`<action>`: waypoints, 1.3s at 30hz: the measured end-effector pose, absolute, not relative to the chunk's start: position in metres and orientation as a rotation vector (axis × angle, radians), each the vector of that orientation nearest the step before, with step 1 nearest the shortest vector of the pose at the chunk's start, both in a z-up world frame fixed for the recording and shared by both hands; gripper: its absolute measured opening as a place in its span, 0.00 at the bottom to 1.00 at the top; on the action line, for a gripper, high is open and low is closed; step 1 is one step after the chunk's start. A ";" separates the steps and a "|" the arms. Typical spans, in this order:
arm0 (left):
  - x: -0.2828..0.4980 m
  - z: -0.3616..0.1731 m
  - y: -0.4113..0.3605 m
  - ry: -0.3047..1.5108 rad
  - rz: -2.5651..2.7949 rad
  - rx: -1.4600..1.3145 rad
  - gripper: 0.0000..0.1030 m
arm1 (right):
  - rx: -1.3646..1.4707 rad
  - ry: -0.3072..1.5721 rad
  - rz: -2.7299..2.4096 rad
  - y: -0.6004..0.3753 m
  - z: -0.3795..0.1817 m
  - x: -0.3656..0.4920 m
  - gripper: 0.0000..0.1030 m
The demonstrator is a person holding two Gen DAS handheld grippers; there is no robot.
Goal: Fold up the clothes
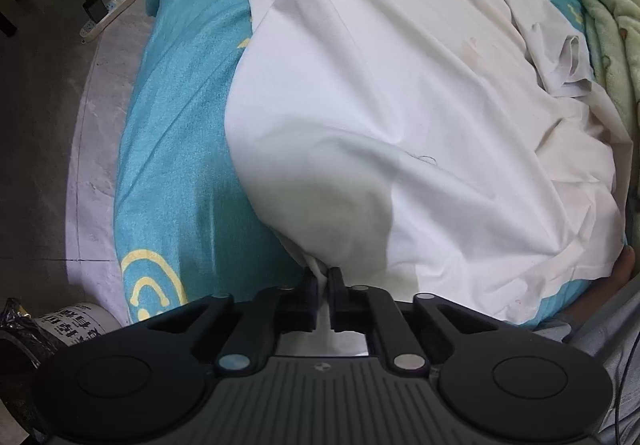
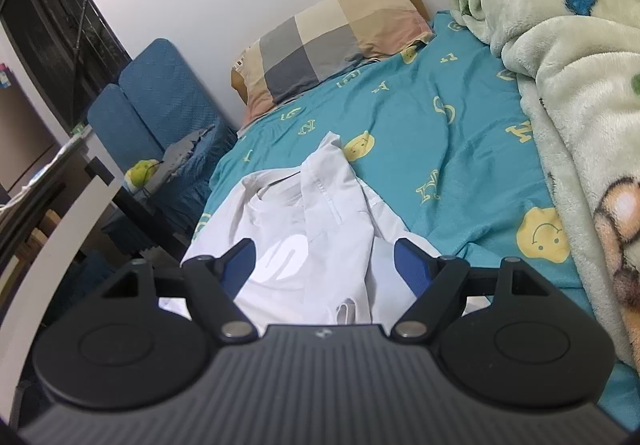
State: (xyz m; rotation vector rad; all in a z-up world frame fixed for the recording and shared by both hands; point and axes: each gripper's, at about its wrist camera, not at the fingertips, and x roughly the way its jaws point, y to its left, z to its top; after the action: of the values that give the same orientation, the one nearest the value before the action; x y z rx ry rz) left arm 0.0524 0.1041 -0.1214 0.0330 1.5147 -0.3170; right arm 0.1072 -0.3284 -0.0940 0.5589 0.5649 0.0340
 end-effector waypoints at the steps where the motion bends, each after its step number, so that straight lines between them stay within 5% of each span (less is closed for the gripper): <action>1: 0.050 -0.116 0.104 1.520 -0.312 0.028 0.03 | 0.561 0.564 0.035 -0.329 -0.094 0.107 0.76; 13: 0.020 -0.090 0.107 1.534 -0.112 0.114 0.05 | 0.544 0.574 0.039 -0.327 -0.093 0.104 0.76; 15: 0.015 -0.077 0.104 1.484 -0.119 0.092 0.12 | 0.537 0.578 0.038 -0.326 -0.093 0.104 0.76; 17: 0.016 -0.058 0.100 1.427 -0.128 0.073 0.29 | 0.529 0.578 0.040 -0.325 -0.092 0.103 0.76; 22: 0.029 -0.019 0.081 1.203 -0.184 0.092 0.48 | 0.503 0.571 0.048 -0.321 -0.089 0.102 0.76; 28: 0.045 0.016 0.048 0.898 -0.223 0.086 0.59 | 0.485 0.555 0.063 -0.319 -0.086 0.099 0.76; 33: 0.063 -0.035 0.006 0.704 -0.258 -0.049 0.82 | 0.588 0.546 0.123 -0.338 -0.079 0.104 0.76; 39: 0.079 -0.114 -0.040 0.720 -0.322 -0.053 0.83 | 0.651 0.524 0.133 -0.385 -0.064 0.140 0.77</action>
State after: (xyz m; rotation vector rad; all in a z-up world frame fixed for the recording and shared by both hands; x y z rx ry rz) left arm 0.0794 -0.0401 -0.1135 -0.0532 0.7201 -0.3220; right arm 0.1404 -0.3854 -0.0636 0.6513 0.5244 0.1327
